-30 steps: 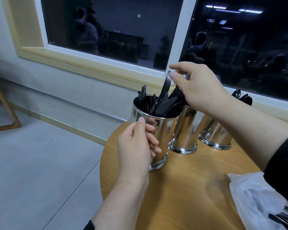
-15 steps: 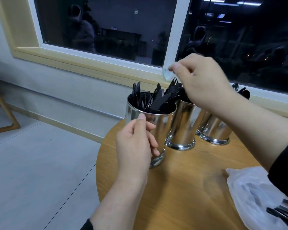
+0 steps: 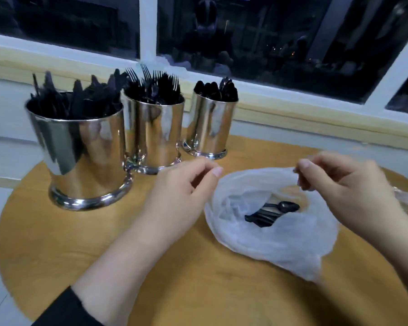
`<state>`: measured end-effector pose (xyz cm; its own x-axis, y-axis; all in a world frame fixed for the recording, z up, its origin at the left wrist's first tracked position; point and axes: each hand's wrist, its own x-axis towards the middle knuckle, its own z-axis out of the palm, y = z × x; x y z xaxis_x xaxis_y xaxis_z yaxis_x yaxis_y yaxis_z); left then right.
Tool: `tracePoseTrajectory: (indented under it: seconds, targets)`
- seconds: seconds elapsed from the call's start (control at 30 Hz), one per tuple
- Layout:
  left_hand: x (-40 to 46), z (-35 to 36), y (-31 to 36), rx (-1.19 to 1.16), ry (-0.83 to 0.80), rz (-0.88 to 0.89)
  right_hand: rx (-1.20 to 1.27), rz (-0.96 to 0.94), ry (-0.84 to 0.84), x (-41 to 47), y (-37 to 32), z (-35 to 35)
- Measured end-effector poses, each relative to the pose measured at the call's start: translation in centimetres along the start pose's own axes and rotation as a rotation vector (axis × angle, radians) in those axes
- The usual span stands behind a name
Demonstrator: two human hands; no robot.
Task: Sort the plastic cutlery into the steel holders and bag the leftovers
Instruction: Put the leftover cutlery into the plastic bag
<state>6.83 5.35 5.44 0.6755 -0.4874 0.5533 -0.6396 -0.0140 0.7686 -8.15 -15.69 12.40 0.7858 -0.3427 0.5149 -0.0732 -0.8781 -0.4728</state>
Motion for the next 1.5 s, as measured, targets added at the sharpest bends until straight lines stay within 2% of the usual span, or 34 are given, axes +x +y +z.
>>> tracePoseTrajectory:
  seconds: [0.17,0.3,0.4,0.57,0.73,0.8,0.93,1.1,1.5]
  targets:
    - [0.3,5.7,0.7,0.261,-0.352,0.151,-0.194,0.099,-0.304,-2.3,4.2,0.2]
    - [1.1,8.5,0.9,0.533,-0.605,0.101,-0.358,0.205,-0.329,-2.2,7.5,2.0]
    - [1.6,10.0,0.4,0.653,-0.679,0.1,-0.345,0.261,-0.38,-1.9,8.6,2.5]
    - [2.1,11.4,-0.1,0.77,-0.669,0.067,-0.306,0.166,-0.599,-1.4,10.0,3.1]
    - [2.6,12.2,0.4,0.841,-0.66,-0.013,-0.324,0.152,-0.718,-1.2,10.7,2.6]
    - [2.7,12.5,0.7,0.843,-0.641,-0.025,-0.317,0.141,-0.702,-1.2,10.7,2.5]
    - [3.3,12.9,0.7,0.851,-0.62,0.005,-0.267,0.123,-0.552,-0.7,10.6,3.2]
    - [3.4,13.3,0.9,0.852,-0.64,-0.069,-0.317,0.065,-0.572,0.0,10.6,5.9]
    - [3.5,11.7,0.5,0.776,-0.521,-0.141,-0.34,0.07,-0.594,-0.4,10.4,6.0]
